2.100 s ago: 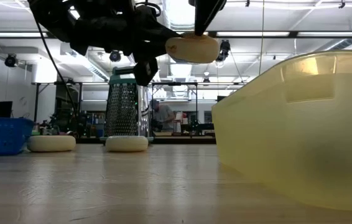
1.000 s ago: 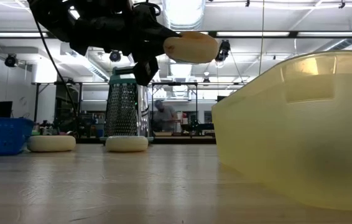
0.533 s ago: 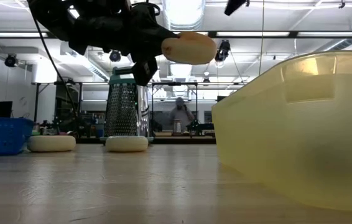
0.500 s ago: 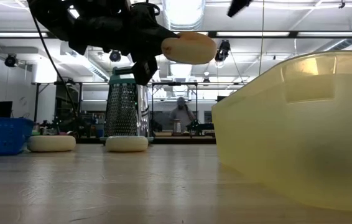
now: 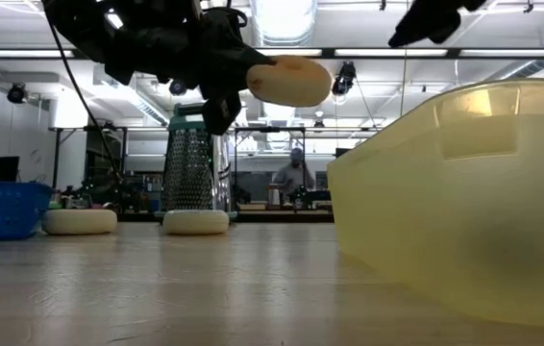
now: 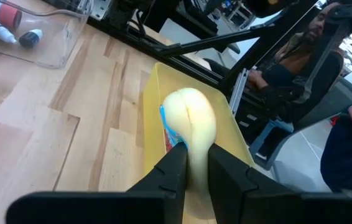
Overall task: Pick & Place Food Item
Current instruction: Put the top orange donut into the blue bin
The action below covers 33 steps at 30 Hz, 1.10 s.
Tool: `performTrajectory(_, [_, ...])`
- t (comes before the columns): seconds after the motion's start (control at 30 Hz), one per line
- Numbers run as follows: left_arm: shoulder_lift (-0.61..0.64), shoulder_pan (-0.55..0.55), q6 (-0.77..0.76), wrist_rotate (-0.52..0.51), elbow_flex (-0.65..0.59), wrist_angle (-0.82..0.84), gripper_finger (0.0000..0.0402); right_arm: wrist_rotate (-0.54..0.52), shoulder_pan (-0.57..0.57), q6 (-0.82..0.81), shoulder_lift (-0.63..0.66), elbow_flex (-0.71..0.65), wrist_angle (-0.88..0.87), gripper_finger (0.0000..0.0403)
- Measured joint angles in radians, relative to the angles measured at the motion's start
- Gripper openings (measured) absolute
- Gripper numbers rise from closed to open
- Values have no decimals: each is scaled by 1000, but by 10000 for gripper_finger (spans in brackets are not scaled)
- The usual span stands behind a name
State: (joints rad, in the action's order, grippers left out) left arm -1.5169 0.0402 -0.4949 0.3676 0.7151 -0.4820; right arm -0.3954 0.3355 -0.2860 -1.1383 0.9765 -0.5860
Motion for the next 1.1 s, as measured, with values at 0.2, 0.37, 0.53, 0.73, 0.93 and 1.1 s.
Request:
performTrajectory(0.2, [1,3,15,0,0,22,58,0,0,5,115,-185,188,153])
performTrajectory(0.37, [9,6,26,0,0,76,58,0,-1,9,170,-286,287,151])
performTrajectory(0.53, [64,10,27,-29,0,214,57,-1,-1,27,183,-358,359,150])
performTrajectory(0.73, [214,10,26,-305,0,562,57,-1,0,122,166,-399,419,150])
performTrajectory(0.93, [399,7,-96,-484,0,852,57,-1,-1,134,170,-403,421,150])
performTrajectory(1.1, [533,2,-177,-484,0,973,57,-1,-2,150,170,-396,421,150])
